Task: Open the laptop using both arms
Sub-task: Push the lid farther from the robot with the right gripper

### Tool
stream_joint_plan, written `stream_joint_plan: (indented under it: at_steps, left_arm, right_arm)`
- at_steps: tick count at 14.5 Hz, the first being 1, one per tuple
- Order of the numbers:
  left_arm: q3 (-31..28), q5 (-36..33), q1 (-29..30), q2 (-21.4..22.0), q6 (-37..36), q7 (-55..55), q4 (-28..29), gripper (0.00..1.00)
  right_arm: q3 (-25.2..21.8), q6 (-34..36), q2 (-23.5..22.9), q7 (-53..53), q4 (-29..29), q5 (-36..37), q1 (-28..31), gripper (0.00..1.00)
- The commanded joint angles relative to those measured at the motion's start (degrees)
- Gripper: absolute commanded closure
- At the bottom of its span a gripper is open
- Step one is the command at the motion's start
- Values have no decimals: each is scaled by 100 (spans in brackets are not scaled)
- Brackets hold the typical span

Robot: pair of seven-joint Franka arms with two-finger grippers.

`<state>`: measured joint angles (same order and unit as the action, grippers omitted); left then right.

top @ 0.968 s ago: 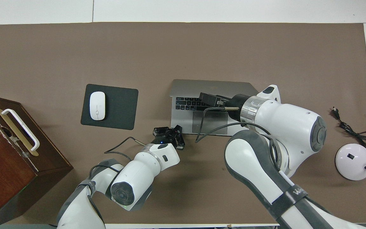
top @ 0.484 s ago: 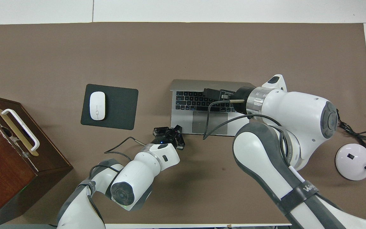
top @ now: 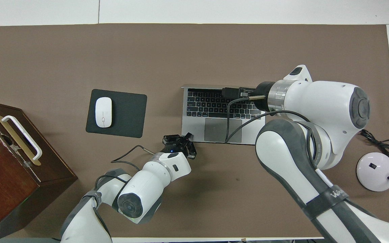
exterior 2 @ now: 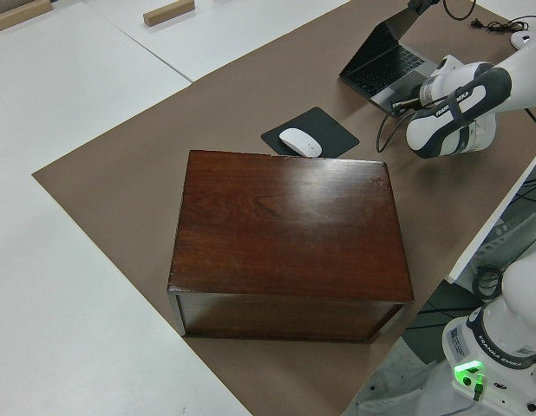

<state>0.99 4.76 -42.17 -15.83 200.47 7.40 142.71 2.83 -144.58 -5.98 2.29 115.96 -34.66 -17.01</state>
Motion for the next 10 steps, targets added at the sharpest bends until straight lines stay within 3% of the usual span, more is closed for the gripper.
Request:
stream_joint_plan:
  at_steps: [1, 10]
  left_arm:
    - [-2, -98, 156, -429, 36, -98, -95, 100]
    - [-2, -98, 156, -429, 28, -98, -95, 100]
  right_arm:
    - [42, 193, -131, -159, -223, 240, 93, 0]
    - [51, 210, -254, -150, -284, 556, 137, 0]
